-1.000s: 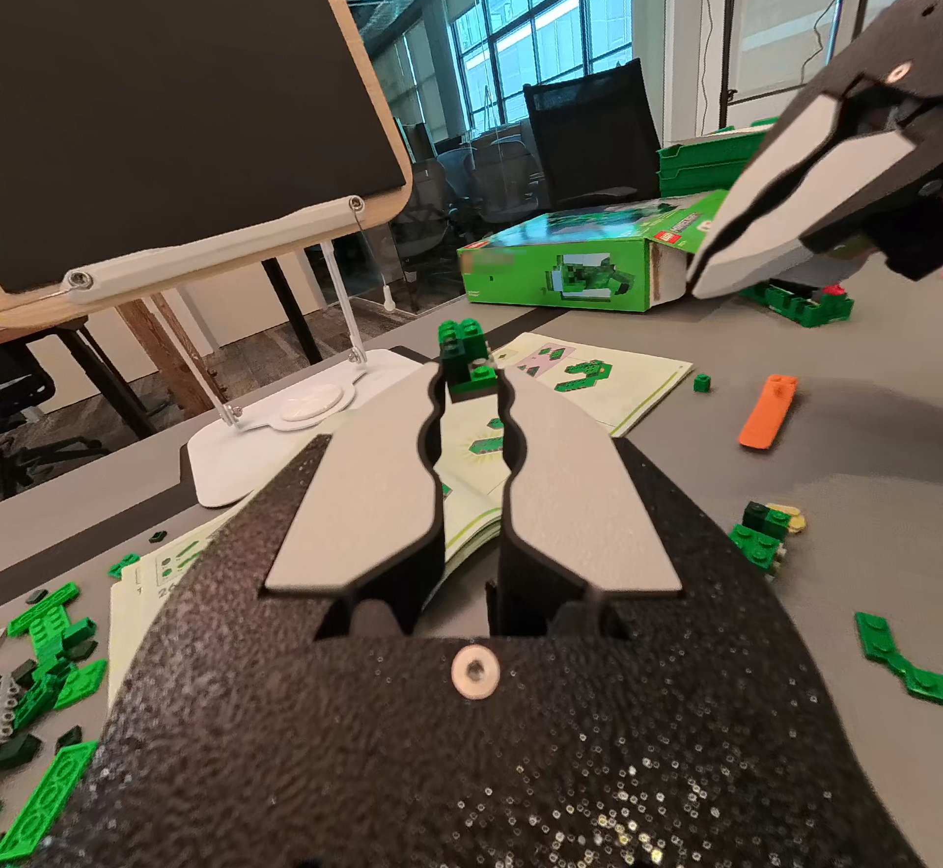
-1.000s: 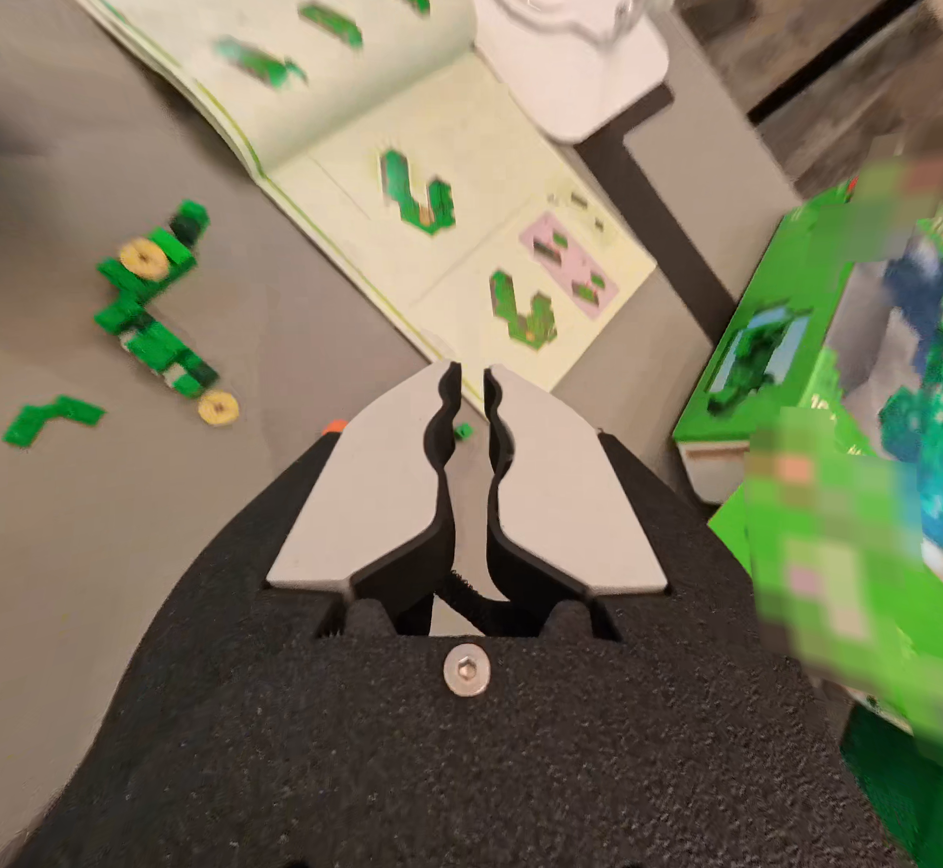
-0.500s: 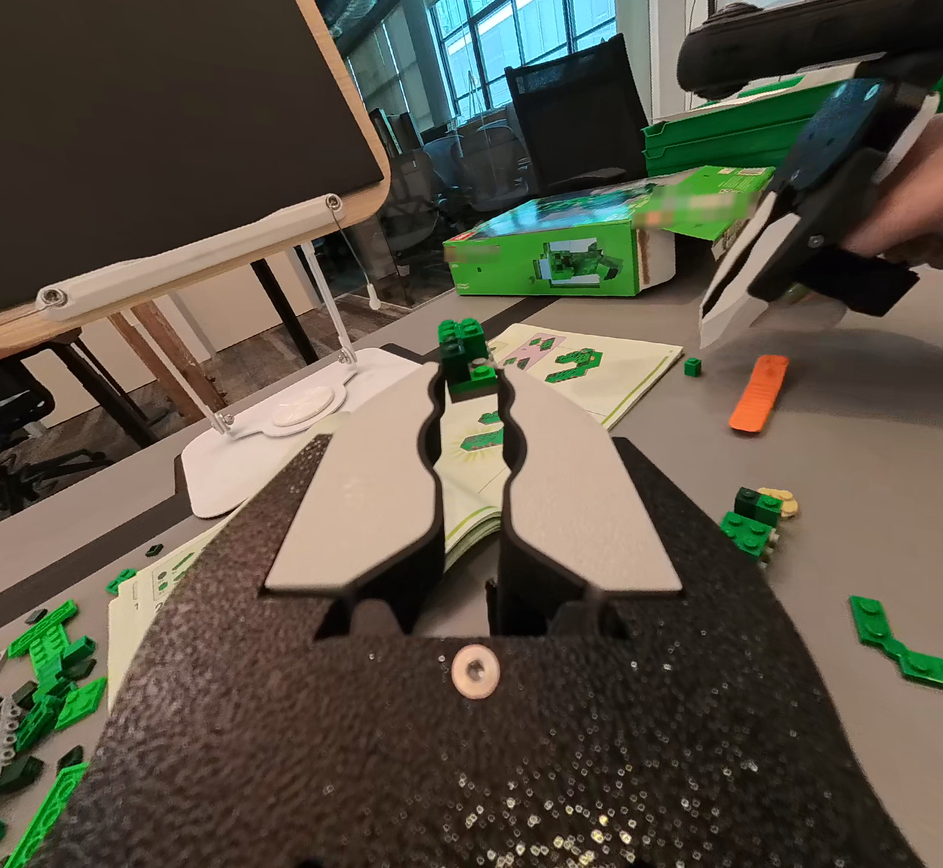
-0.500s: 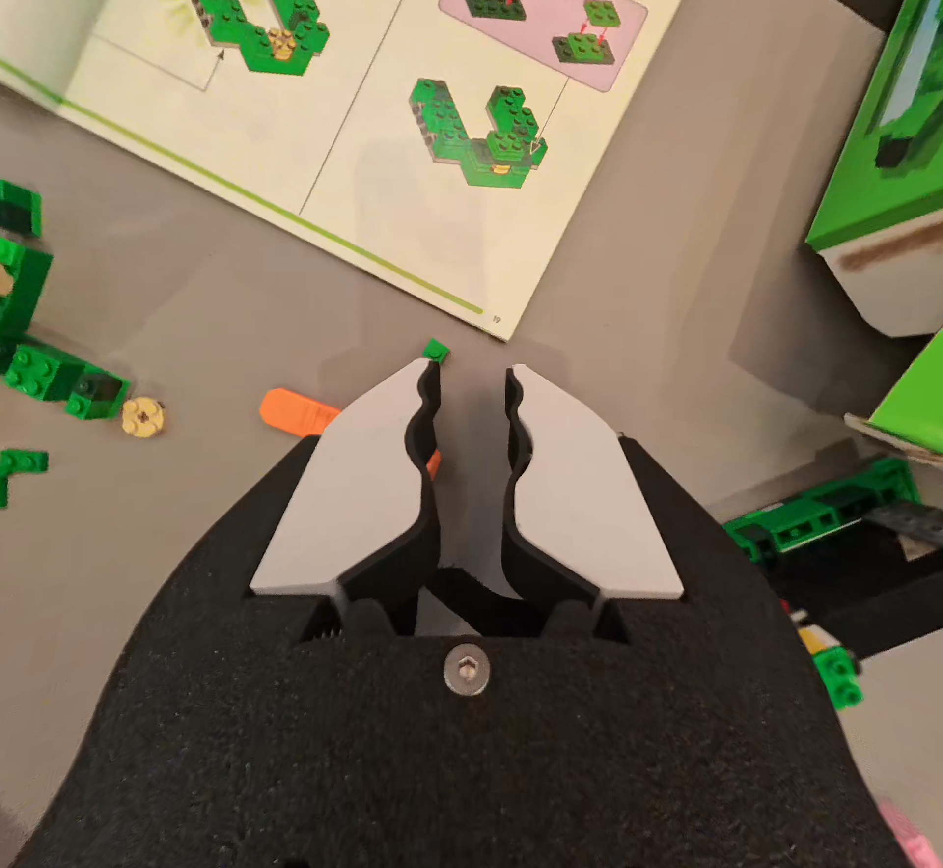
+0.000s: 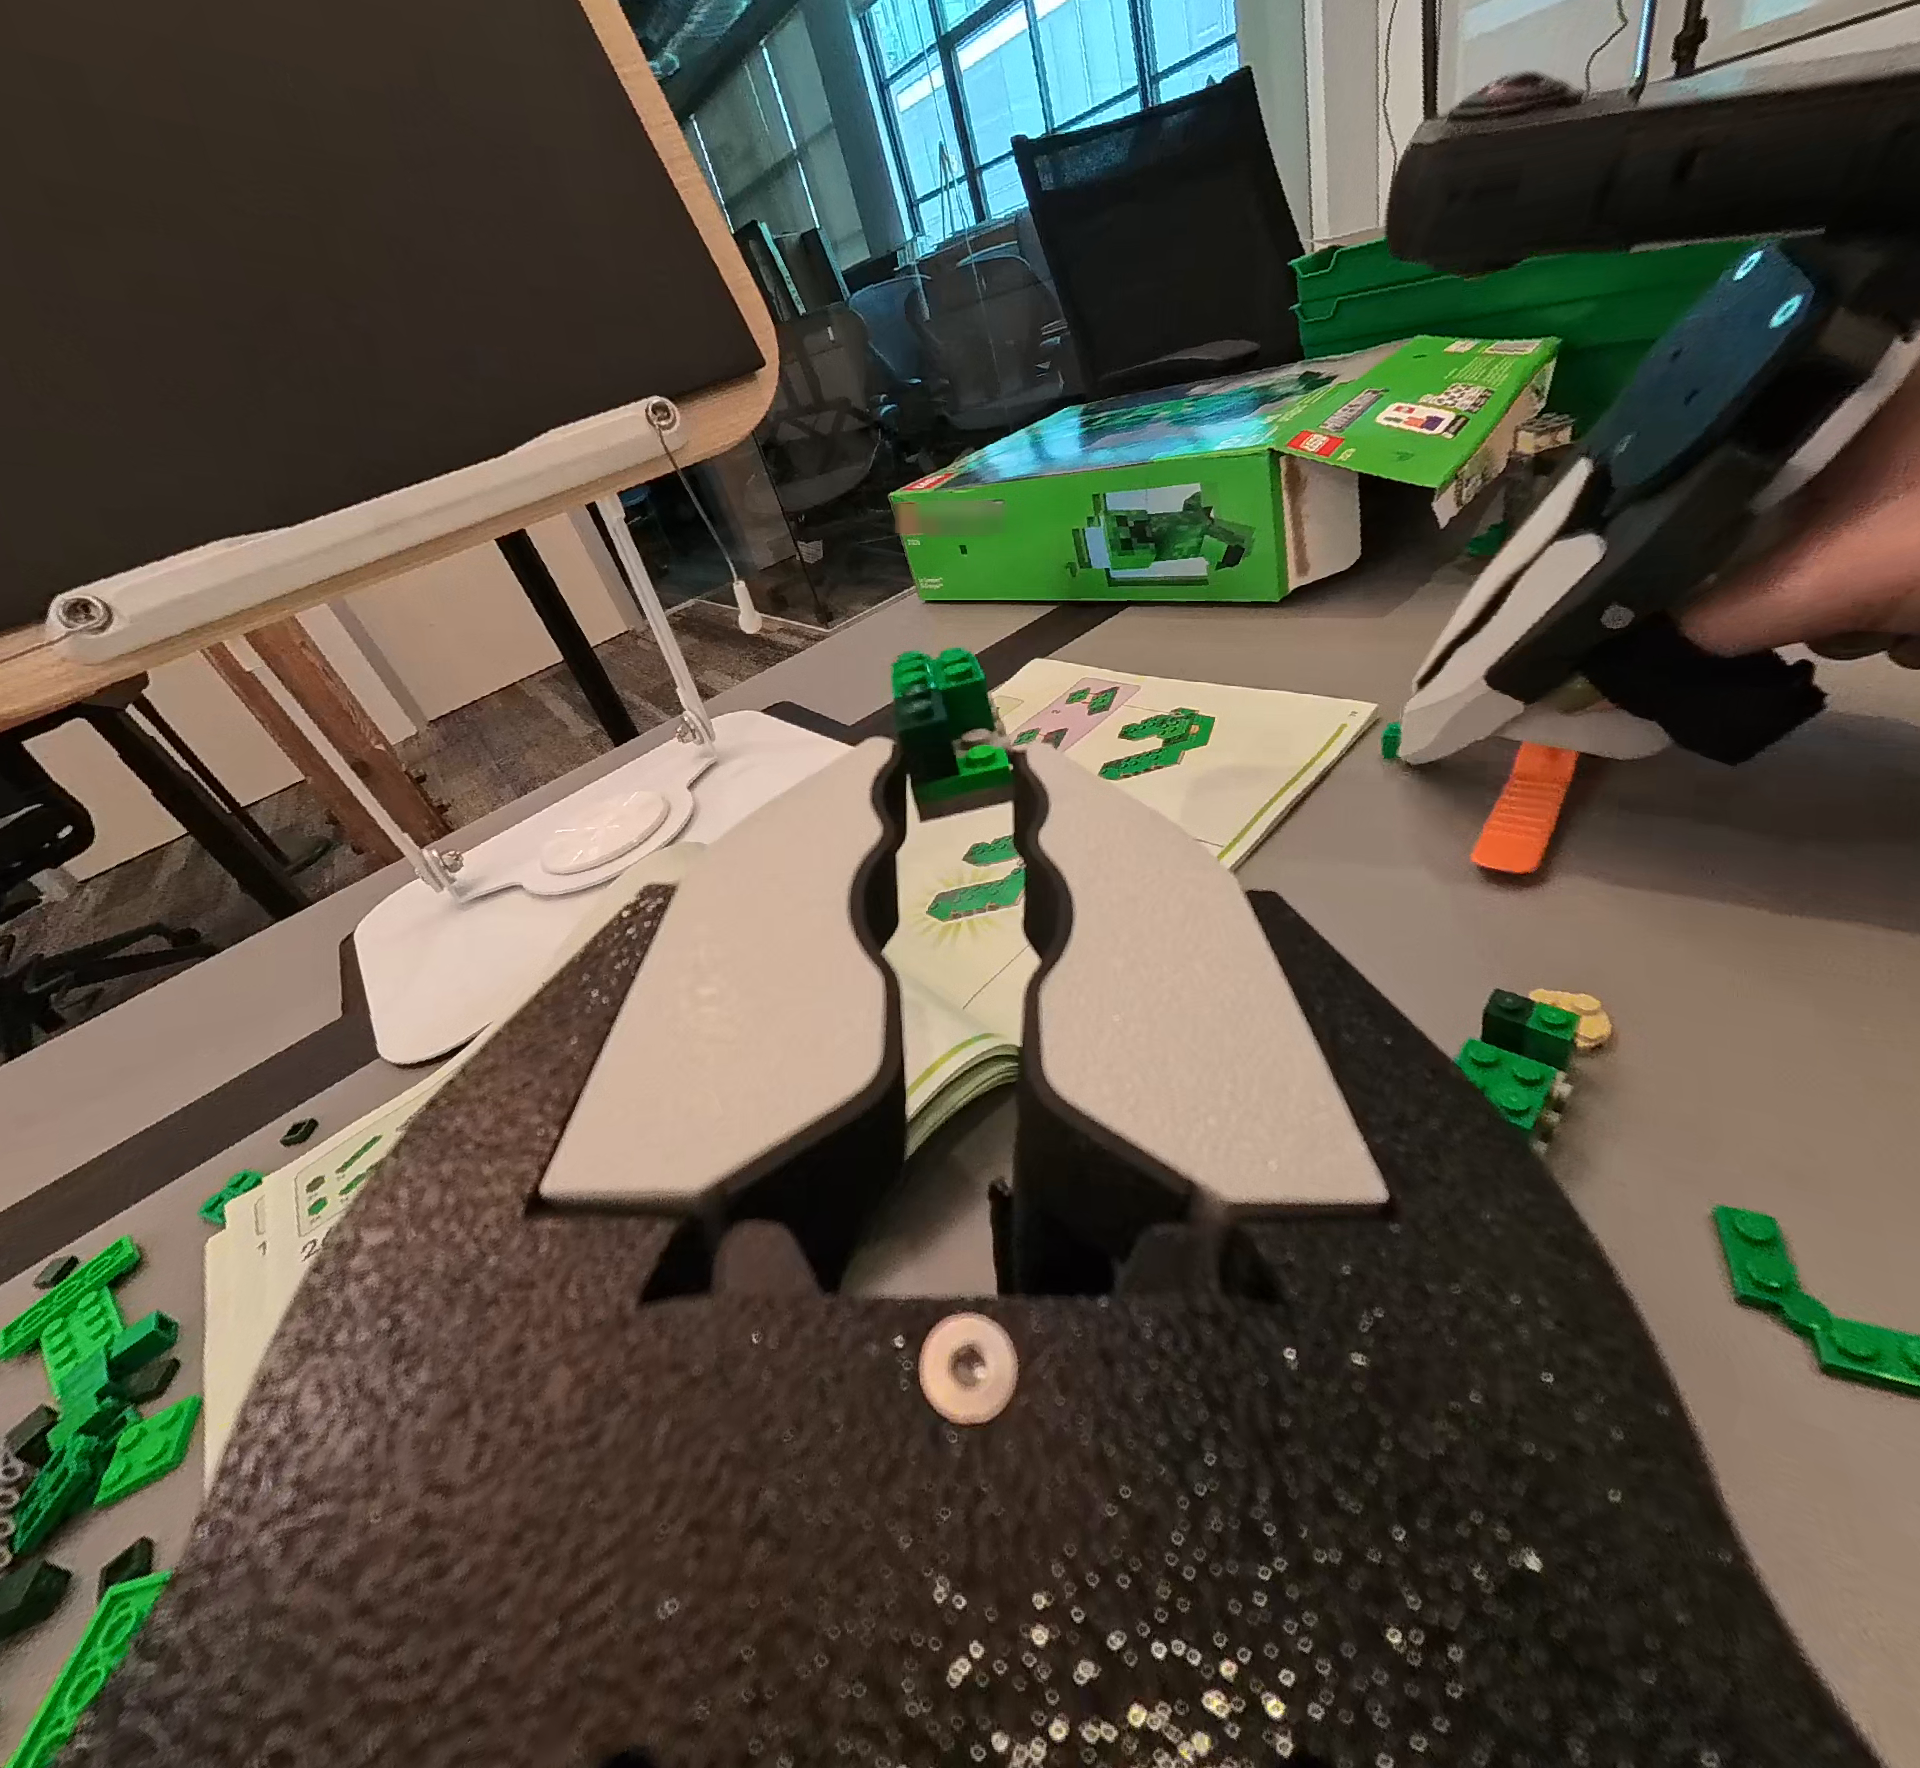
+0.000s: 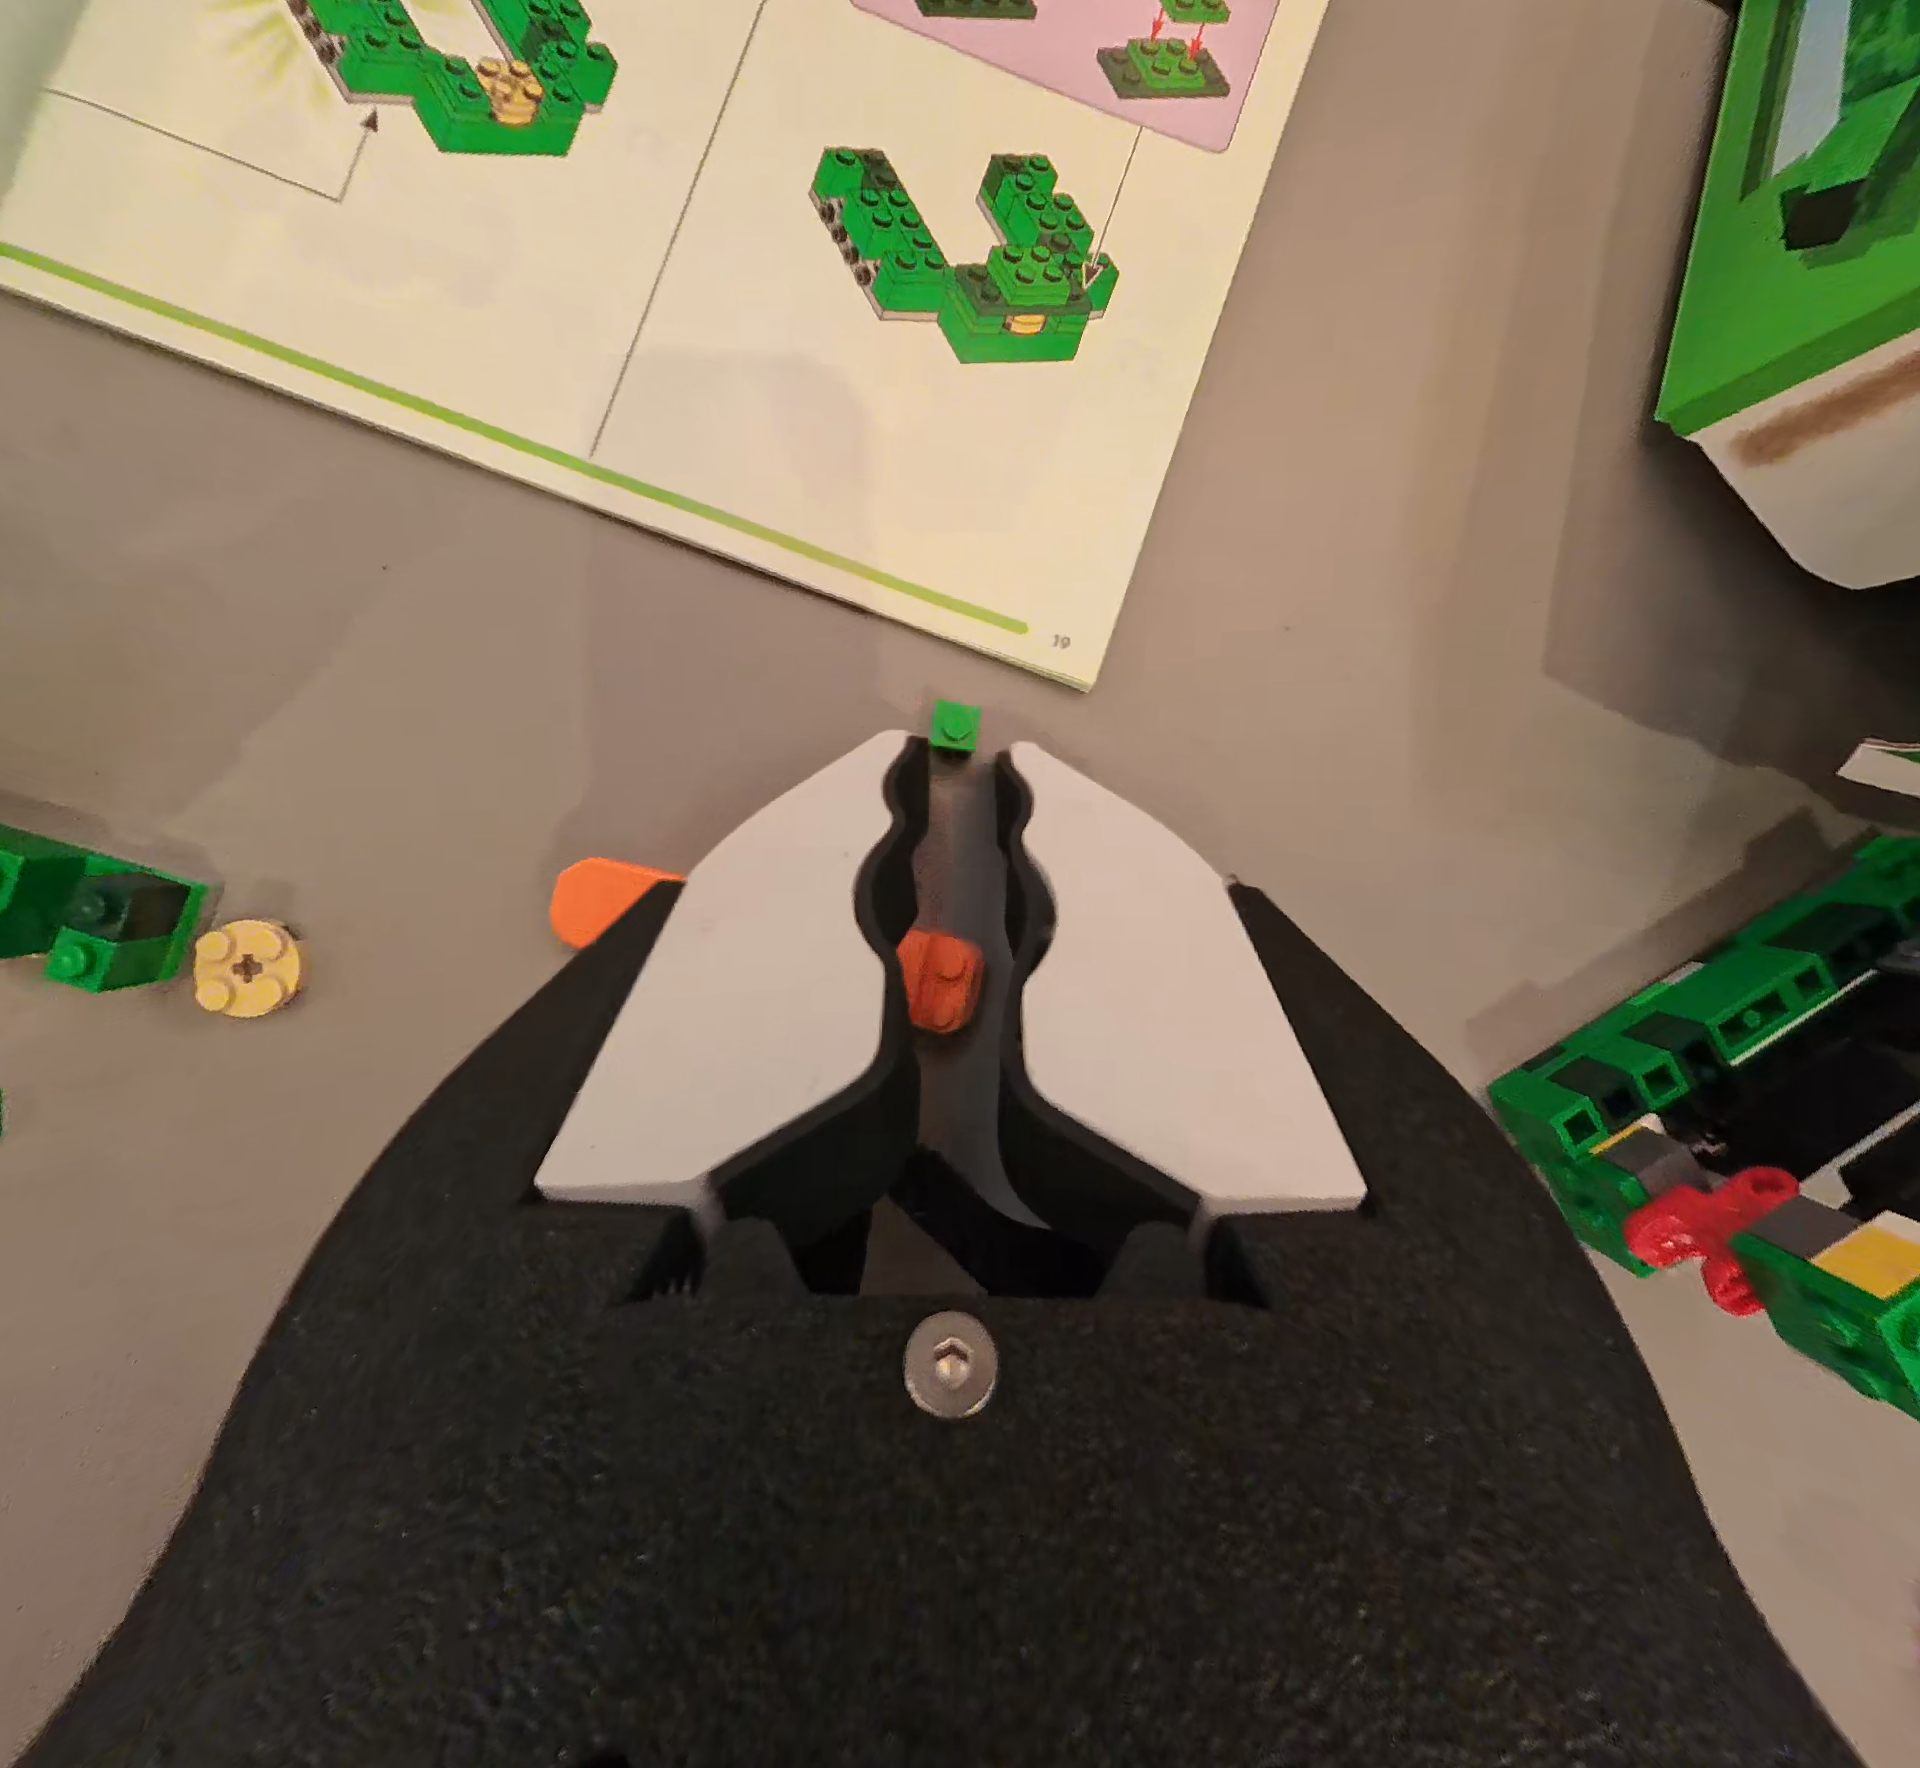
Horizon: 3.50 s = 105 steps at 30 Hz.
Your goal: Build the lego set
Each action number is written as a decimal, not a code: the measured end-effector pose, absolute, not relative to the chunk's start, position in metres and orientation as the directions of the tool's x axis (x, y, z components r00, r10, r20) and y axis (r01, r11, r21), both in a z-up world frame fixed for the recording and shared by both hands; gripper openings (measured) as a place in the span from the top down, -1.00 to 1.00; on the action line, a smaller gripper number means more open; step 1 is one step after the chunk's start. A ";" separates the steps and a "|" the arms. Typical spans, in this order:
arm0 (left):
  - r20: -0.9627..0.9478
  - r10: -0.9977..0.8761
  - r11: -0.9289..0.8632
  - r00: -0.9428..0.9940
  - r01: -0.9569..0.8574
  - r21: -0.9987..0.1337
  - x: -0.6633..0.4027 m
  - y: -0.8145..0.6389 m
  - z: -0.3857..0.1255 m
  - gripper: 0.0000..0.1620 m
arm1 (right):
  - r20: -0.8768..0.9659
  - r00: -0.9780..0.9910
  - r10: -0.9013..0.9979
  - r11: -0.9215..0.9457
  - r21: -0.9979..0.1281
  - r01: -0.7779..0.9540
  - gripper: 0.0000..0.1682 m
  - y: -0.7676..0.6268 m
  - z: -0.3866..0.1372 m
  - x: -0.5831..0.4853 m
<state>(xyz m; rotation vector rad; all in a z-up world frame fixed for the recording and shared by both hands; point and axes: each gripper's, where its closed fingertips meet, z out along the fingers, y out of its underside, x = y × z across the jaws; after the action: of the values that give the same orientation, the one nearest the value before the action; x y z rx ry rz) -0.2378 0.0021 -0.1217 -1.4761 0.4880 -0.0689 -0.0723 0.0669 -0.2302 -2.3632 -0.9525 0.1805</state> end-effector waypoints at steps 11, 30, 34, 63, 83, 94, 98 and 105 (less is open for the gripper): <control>-0.262 -0.341 0.112 0.903 -0.238 -0.965 -0.238 0.002 -0.121 0.77 | 0.116 0.680 0.724 -0.507 -0.578 0.640 0.73 0.064 -0.218 -0.073; -0.247 -0.363 0.109 0.898 -0.222 -0.969 -0.234 0.002 -0.122 0.77 | 0.084 0.321 0.943 -0.148 -0.758 0.635 0.81 0.074 -0.222 -0.073; -0.240 -0.366 0.106 0.899 -0.217 -0.971 -0.234 0.002 -0.122 0.77 | 0.074 0.316 0.946 -0.147 -0.771 0.620 0.89 0.076 -0.220 -0.074; -0.251 -0.372 0.112 0.894 -0.225 -0.968 -0.232 0.002 -0.121 0.77 | 0.035 0.314 0.949 -0.182 -0.753 0.632 0.92 0.074 -0.225 -0.076; -0.272 -0.340 0.055 0.900 -0.270 -0.961 -0.235 0.005 -0.129 0.78 | 0.050 0.138 0.989 -0.023 -0.876 0.481 0.92 -0.023 -0.111 -0.229; -0.333 -0.342 0.077 0.879 -0.327 -0.942 -0.228 0.003 -0.129 0.78 | 0.015 0.210 0.978 -0.102 -0.839 0.534 0.92 -0.016 -0.118 -0.230; -0.336 -0.342 0.075 0.878 -0.330 -0.941 -0.227 0.003 -0.129 0.78 | 0.012 0.219 0.976 -0.112 -0.833 0.542 0.92 -0.016 -0.119 -0.229; -0.369 -0.343 0.092 0.864 -0.360 -0.928 -0.224 0.000 -0.128 0.78 | 0.005 0.225 0.974 -0.128 -0.811 0.571 0.92 -0.019 -0.119 -0.226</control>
<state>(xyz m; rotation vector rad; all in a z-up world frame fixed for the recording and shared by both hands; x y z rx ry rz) -0.2243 0.0000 -0.1278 -1.5057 0.5834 0.0136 -0.2259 -0.0188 -0.1188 -1.7961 -1.4322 0.7274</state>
